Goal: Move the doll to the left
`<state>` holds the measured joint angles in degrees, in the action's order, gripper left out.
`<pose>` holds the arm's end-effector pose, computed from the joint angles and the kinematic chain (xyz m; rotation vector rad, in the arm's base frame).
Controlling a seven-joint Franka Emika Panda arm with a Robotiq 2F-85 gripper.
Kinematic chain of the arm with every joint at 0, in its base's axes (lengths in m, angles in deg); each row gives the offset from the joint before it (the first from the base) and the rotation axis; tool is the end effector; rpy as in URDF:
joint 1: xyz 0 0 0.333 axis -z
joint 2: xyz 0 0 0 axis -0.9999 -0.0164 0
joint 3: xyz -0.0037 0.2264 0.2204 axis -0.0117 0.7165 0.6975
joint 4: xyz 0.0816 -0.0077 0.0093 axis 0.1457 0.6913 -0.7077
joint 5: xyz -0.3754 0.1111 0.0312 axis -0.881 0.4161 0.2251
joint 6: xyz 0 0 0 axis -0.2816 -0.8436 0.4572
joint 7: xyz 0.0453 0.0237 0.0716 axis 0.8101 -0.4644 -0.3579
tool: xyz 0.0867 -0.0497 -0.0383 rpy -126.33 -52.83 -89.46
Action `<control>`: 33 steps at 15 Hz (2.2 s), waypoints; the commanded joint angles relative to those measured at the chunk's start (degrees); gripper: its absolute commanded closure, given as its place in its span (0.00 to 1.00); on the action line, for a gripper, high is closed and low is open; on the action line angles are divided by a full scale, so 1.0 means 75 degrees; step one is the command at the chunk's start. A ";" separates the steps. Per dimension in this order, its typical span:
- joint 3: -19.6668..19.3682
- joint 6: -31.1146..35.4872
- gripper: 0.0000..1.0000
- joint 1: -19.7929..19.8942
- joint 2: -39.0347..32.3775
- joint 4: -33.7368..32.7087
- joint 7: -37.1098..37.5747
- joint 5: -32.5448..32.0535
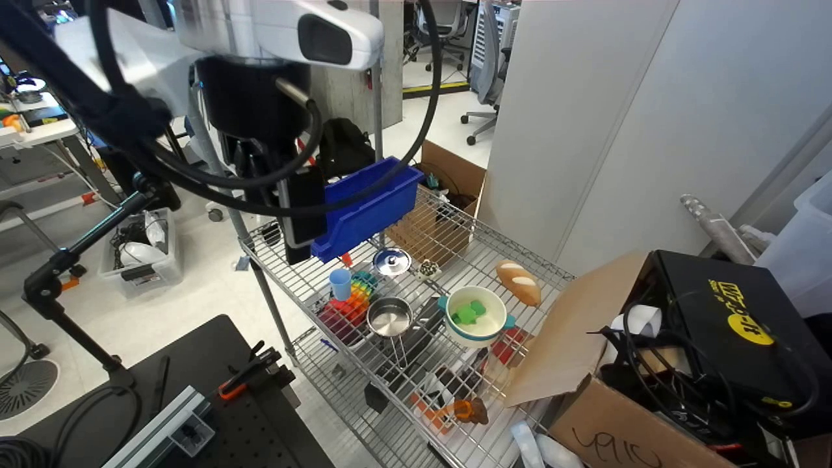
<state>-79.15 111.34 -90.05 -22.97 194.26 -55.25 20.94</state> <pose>0.4171 0.0249 0.4909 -3.1160 0.0954 0.1913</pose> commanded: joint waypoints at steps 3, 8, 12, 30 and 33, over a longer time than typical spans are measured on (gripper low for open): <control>-0.0151 0.1636 0.00 0.0353 -0.1530 -0.0212 0.0562 -0.0049; -0.0482 0.3228 0.00 0.0613 -0.3246 -0.0568 0.0955 0.0127; -0.0748 0.4703 0.00 0.0739 -0.4623 -0.0839 0.1168 0.0433; -0.1745 0.4342 0.35 0.0717 -0.9143 -0.4220 0.2788 0.0605; -0.1748 0.3841 0.58 0.0731 -0.9281 -0.4510 0.2922 0.0611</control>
<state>-91.88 144.48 -84.35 -91.16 163.85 -34.64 24.83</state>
